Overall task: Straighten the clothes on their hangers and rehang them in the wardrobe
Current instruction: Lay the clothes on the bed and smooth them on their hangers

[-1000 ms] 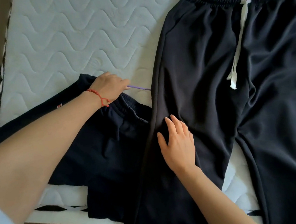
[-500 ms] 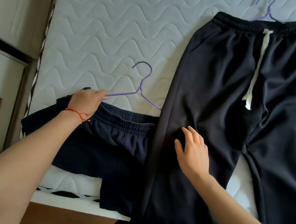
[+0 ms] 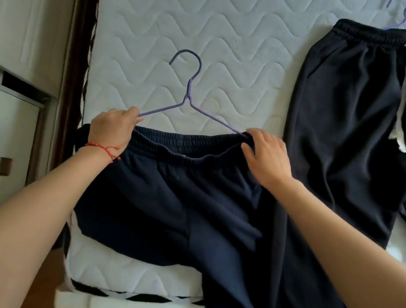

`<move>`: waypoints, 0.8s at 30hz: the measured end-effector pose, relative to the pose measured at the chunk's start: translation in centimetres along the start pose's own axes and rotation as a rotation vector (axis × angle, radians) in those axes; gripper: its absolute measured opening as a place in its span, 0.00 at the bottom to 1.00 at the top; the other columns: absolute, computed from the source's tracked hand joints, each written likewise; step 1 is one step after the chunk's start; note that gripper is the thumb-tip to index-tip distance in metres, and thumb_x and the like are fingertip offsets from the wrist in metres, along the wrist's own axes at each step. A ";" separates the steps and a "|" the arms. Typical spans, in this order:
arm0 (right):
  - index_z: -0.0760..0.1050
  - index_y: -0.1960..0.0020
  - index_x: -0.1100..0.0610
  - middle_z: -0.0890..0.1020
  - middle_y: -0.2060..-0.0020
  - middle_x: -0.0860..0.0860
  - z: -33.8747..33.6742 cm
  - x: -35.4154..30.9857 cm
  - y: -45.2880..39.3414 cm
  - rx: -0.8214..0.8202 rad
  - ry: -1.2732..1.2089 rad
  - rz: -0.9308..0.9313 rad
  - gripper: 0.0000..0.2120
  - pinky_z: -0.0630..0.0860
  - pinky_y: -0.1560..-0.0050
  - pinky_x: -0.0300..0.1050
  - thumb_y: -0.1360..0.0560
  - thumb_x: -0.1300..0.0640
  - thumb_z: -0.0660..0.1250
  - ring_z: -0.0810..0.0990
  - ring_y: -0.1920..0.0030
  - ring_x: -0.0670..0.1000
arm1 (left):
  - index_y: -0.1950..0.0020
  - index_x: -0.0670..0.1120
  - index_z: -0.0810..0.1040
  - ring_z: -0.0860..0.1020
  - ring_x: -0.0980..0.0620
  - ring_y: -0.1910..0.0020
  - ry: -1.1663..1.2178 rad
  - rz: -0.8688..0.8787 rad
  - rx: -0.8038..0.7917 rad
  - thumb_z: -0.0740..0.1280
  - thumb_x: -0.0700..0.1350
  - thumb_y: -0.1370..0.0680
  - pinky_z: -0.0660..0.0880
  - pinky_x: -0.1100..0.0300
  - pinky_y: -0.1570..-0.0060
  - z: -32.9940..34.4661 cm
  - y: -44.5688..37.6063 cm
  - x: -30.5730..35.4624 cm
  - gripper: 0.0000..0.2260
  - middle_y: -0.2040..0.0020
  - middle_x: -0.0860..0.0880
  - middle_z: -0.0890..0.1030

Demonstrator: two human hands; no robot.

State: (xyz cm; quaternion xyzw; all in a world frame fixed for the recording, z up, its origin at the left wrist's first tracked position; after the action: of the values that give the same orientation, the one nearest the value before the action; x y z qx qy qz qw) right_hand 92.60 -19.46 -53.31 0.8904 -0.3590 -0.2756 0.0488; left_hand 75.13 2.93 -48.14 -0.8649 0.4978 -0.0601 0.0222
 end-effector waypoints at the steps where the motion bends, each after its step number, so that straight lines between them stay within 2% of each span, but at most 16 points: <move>1: 0.65 0.31 0.57 0.72 0.34 0.54 0.4 -0.3 -0.8 -0.003 0.004 0.026 0.20 0.61 0.34 0.49 0.21 0.53 0.57 0.70 0.35 0.58 | 0.63 0.36 0.73 0.73 0.40 0.77 0.008 -0.001 0.013 0.55 0.48 0.23 0.64 0.58 0.74 0.0 -0.2 -0.7 0.18 0.76 0.38 0.74; 7: 0.59 0.27 0.55 0.72 0.34 0.57 1.9 0.0 -4.3 -0.080 -0.161 0.226 0.25 0.68 0.38 0.52 0.22 0.51 0.59 0.70 0.34 0.58 | 0.61 0.35 0.73 0.74 0.38 0.75 0.017 -0.020 0.002 0.59 0.46 0.22 0.62 0.57 0.73 2.0 -2.1 -4.3 0.15 0.75 0.36 0.74; 12: 0.69 0.35 0.57 0.78 0.43 0.58 2.0 2.2 -6.2 -0.117 -0.170 0.342 0.18 0.72 0.47 0.50 0.23 0.54 0.62 0.76 0.43 0.59 | 0.55 0.35 0.73 0.76 0.36 0.66 0.087 -0.144 -0.089 0.58 0.47 0.20 0.64 0.53 0.69 4.7 -4.5 -6.1 0.14 0.67 0.34 0.77; 16: 0.72 0.42 0.60 0.79 0.49 0.59 0.2 3.0 -8.4 0.006 -0.188 0.364 0.12 0.69 0.55 0.46 0.23 0.57 0.61 0.75 0.52 0.56 | 0.54 0.36 0.74 0.76 0.35 0.62 0.131 -0.239 -0.122 0.57 0.49 0.20 0.65 0.53 0.66 5.8 -7.3 -6.8 0.15 0.63 0.34 0.78; 18: 0.72 0.43 0.61 0.79 0.48 0.59 -1.4 2.8 -10.3 0.095 -0.159 0.355 0.11 0.68 0.56 0.45 0.22 0.57 0.60 0.76 0.49 0.59 | 0.55 0.37 0.75 0.76 0.35 0.60 0.207 -0.282 -0.100 0.58 0.49 0.20 0.67 0.51 0.63 5.9 -9.2 -7.1 0.16 0.62 0.34 0.78; 21: 0.70 0.43 0.61 0.77 0.45 0.59 -3.9 2.3 -13.6 0.219 -0.042 0.336 0.09 0.66 0.57 0.47 0.22 0.59 0.57 0.76 0.47 0.62 | 0.55 0.38 0.78 0.76 0.35 0.54 0.276 -0.308 0.001 0.61 0.49 0.22 0.69 0.48 0.54 5.3 -12.5 -7.7 0.15 0.59 0.34 0.80; 24: 0.67 0.43 0.62 0.75 0.44 0.60 -5.1 1.6 -16.4 0.242 0.134 0.259 0.10 0.64 0.59 0.49 0.20 0.58 0.54 0.75 0.48 0.64 | 0.49 0.41 0.79 0.73 0.37 0.44 0.234 -0.373 0.012 0.63 0.50 0.24 0.67 0.49 0.47 5.5 -14.6 -8.6 0.14 0.48 0.36 0.78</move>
State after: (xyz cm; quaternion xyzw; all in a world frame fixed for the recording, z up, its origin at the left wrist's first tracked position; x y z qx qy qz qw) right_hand 106.26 -9.00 -54.36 0.8525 -0.4969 -0.1620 0.0004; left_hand 84.06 17.55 -52.87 -0.9291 0.3279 -0.1660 -0.0421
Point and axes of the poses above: each hand's wrist, its own y-axis away from the middle knuckle, its own z-axis out of the palm, x = y × z, the point moved 9 cm from there along -y, towards the middle knuckle
